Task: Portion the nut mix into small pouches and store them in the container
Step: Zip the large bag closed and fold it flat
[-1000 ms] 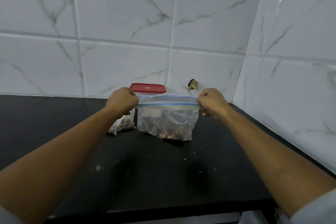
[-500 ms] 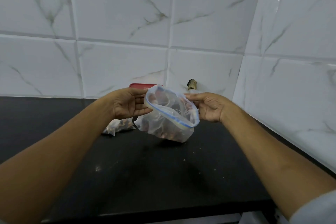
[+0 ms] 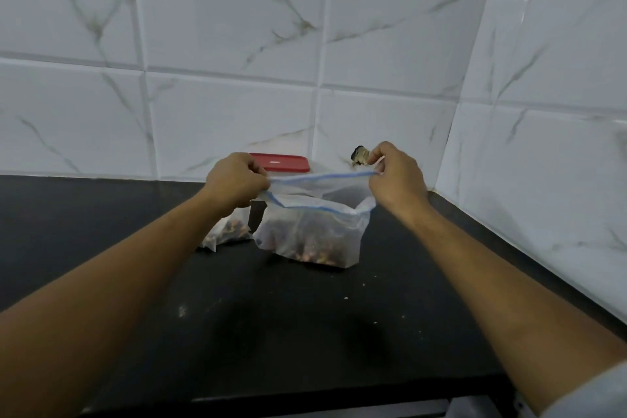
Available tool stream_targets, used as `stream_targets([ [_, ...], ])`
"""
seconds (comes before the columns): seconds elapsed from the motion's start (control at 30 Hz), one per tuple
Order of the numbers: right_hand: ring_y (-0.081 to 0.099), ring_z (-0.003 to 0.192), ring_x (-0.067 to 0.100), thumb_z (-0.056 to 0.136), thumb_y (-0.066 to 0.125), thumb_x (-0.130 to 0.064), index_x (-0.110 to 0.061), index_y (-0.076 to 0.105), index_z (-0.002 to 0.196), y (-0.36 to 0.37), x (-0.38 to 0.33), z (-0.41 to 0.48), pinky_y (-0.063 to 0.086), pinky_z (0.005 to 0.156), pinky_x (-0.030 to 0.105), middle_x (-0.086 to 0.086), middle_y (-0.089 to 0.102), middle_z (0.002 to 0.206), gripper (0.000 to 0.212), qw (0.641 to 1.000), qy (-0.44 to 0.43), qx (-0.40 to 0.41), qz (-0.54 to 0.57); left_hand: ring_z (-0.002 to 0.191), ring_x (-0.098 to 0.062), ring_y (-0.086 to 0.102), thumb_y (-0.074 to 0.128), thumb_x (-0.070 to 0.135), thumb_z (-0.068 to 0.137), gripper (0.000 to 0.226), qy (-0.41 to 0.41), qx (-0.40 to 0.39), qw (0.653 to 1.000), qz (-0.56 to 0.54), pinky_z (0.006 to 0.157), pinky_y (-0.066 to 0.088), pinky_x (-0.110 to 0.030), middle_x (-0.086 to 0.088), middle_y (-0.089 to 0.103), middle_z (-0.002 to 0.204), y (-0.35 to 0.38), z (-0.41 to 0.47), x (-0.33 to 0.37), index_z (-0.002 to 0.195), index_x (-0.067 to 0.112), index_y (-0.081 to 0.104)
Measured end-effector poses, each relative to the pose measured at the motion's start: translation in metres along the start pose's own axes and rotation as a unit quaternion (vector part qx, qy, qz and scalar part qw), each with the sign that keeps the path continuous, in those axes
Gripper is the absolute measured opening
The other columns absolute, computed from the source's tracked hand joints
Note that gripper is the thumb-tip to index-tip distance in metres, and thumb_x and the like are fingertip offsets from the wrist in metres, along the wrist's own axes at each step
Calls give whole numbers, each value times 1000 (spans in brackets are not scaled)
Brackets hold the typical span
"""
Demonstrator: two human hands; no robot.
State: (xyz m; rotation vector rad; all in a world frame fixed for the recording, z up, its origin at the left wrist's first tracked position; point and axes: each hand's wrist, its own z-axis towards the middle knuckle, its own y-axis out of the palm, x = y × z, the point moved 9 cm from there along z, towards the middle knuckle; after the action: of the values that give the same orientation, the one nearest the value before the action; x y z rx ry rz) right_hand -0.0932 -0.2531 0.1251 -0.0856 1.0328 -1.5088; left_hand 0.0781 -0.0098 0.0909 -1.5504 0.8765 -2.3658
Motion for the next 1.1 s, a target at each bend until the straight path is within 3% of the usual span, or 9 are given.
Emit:
stream_targets([
  [0.1, 61, 67, 22, 95, 62, -19, -15, 60, 96, 6, 5, -5, 48, 61, 35, 2, 64, 85, 4, 999, 47, -20, 11, 62, -25, 68, 60, 13, 88, 7, -13, 40, 999, 5, 59, 61, -35, -9, 68, 78, -5, 1, -7, 91, 8, 65],
  [0.13, 63, 59, 21, 97, 63, -28, -13, 63, 90, 12, 13, -8, 52, 56, 34, 5, 68, 80, 16, 991, 101, -55, 69, 58, -25, 66, 59, 13, 91, 12, -36, 20, 998, -37, 56, 59, -34, -12, 67, 76, -2, 0, -12, 92, 3, 65],
  [0.27, 64, 57, 18, 93, 74, -37, -9, 69, 101, 45, 33, -34, 54, 47, 27, 9, 67, 76, 30, 861, 312, -207, 344, 63, -24, 65, 56, 24, 102, 23, -155, -82, 961, -214, 54, 56, -31, -16, 65, 79, 17, -17, -26, 97, 2, 61],
  [0.43, 73, 84, 25, 88, 77, -26, -7, 67, 110, 61, 26, -38, 65, 68, 36, 11, 74, 93, 31, 729, 329, -271, 536, 75, -25, 74, 60, 30, 101, 26, -231, -155, 877, -391, 60, 64, -35, -13, 72, 84, 35, -19, -27, 100, 4, 64],
  [0.53, 75, 87, 25, 80, 76, -11, -6, 66, 116, 59, 20, -36, 65, 77, 40, 12, 75, 97, 37, 703, 296, -291, 577, 75, -24, 77, 63, 20, 99, 16, -218, -167, 846, -456, 67, 65, -38, -11, 74, 83, 39, -18, -23, 102, 4, 65],
  [0.6, 74, 85, 23, 78, 76, -5, -5, 63, 132, 59, 20, -35, 65, 78, 39, 12, 74, 101, 55, 711, 280, -294, 574, 73, -22, 77, 66, 11, 96, 10, -197, -166, 848, -463, 66, 65, -37, -10, 75, 82, 39, -18, -20, 104, 5, 65],
  [0.7, 72, 75, 17, 82, 76, 1, -2, 54, 145, 59, 19, -30, 64, 68, 32, 11, 72, 105, 67, 767, 263, -272, 518, 65, -18, 72, 72, 8, 92, 11, -166, -140, 874, -435, 57, 63, -29, -10, 67, 83, 37, -16, -15, 98, 3, 64],
  [0.93, 54, 41, 11, 83, 60, 16, -5, 64, 101, 33, 20, -19, 47, 38, 21, 13, 63, 69, 27, 894, 243, -135, 351, 54, -19, 63, 59, -13, 89, 18, -112, -12, 952, -284, 55, 60, -30, -17, 61, 77, 17, -8, -15, 89, 5, 56],
  [1.1, 45, 55, 21, 73, 54, 10, -6, 61, 86, 19, 16, -11, 34, 45, 25, 9, 55, 75, 22, 960, 156, -75, 220, 61, -27, 52, 55, -10, 80, 16, -63, 40, 984, -163, 54, 46, -29, -17, 58, 77, 5, -3, -15, 92, -5, 64],
])
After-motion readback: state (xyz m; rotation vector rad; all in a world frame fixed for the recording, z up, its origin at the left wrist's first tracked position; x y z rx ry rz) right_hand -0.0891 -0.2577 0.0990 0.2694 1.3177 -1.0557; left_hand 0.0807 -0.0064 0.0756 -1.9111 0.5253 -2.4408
